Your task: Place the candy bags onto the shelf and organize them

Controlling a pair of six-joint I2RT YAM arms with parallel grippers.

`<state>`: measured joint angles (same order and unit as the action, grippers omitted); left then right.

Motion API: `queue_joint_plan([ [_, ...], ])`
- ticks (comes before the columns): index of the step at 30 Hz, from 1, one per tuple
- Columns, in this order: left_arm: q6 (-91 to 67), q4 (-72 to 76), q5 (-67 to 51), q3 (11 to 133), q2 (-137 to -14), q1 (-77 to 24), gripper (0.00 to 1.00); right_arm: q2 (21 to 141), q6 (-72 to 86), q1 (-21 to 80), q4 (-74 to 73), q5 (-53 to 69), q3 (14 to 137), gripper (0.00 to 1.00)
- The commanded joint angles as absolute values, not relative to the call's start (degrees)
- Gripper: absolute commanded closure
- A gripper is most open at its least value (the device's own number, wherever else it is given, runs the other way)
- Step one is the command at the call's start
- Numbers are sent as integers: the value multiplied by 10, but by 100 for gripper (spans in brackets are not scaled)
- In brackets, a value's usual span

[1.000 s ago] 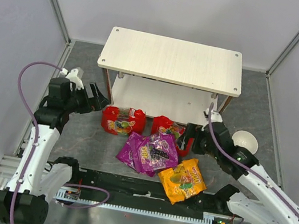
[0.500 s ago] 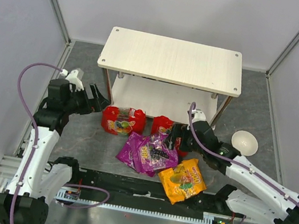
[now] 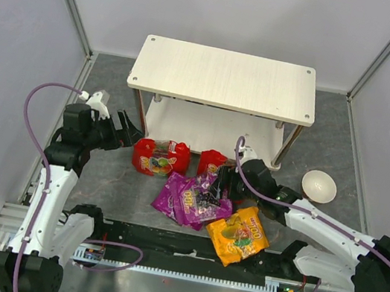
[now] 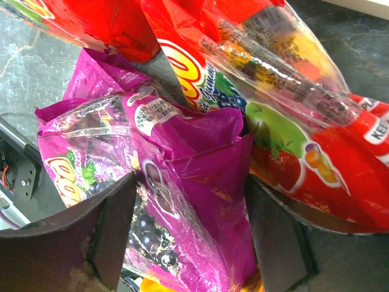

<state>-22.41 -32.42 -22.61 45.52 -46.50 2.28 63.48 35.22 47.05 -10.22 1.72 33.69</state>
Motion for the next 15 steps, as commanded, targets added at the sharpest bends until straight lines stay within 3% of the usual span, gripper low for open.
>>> queue_joint_plan([
  [1,-205,-303,-236,452,-461,23,0,640,356,473,-50,50,325,25],
  [3,-206,-303,-236,453,-461,23,0,639,354,473,-49,55,325,38],
  [5,-206,-302,-237,453,-463,23,0,629,354,473,-49,56,326,43],
  [8,-207,-302,-242,454,-466,23,0,607,352,473,-54,57,335,58],
  [12,-210,-301,-242,454,-469,23,0,585,344,473,-83,56,377,95],
  [13,-210,-302,-242,454,-468,23,0,586,340,473,-91,60,387,100],
  [15,-212,-301,-244,455,-469,23,0,587,328,473,-120,64,416,100],
])
